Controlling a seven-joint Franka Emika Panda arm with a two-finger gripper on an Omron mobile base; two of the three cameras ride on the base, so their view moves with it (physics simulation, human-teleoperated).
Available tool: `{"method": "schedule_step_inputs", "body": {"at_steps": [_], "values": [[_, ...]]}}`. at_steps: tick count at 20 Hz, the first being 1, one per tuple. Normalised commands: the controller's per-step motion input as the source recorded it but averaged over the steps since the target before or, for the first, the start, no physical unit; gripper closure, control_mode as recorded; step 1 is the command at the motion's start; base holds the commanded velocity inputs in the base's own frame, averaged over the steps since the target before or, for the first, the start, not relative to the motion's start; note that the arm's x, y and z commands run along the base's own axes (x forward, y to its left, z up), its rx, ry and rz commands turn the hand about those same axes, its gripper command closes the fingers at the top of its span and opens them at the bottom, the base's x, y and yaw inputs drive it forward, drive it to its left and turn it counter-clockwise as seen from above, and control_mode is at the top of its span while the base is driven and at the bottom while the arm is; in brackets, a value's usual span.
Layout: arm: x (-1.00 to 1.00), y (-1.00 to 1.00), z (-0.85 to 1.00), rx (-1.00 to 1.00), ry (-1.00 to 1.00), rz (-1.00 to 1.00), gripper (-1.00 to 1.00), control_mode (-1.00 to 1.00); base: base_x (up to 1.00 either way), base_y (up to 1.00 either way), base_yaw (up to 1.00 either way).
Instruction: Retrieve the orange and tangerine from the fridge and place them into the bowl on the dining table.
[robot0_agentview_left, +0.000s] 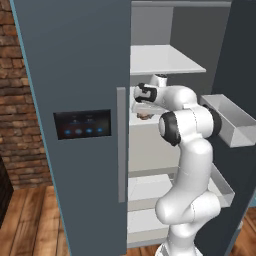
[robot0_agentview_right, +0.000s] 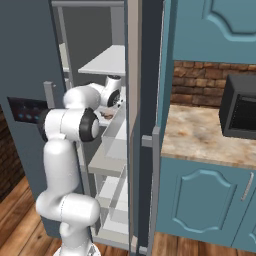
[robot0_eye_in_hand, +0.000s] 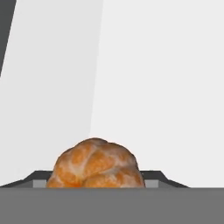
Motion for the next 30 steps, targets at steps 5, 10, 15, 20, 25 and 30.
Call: {"method": "schedule_step_inputs", "body": {"at_steps": [5, 10, 15, 20, 25, 30], "values": [[-0.99, 0.0, -0.73, 0.0, 0.0, 0.0, 1.0, -1.0, 0.0, 0.0, 0.0], [-0.95, 0.0, -0.99, 0.0, -0.01, 0.0, 1.0, -1.0, 0.0, 0.0, 0.0], [-1.0, -0.01, -0.45, 0.0, -0.09, 0.0, 1.0, -1.0, 0.0, 0.0, 0.0], [-1.0, -0.29, 0.15, 0.03, -0.09, 0.0, 1.0, -1.0, 0.0, 0.0, 0.0], [-1.0, -0.46, 0.76, 0.03, 0.0, 0.0, 1.0, -1.0, 0.0, 0.0, 0.0], [-1.0, -0.15, 0.96, 0.0, 0.0, 0.01, 1.0, -1.0, 0.0, 0.0, 0.0]]}}
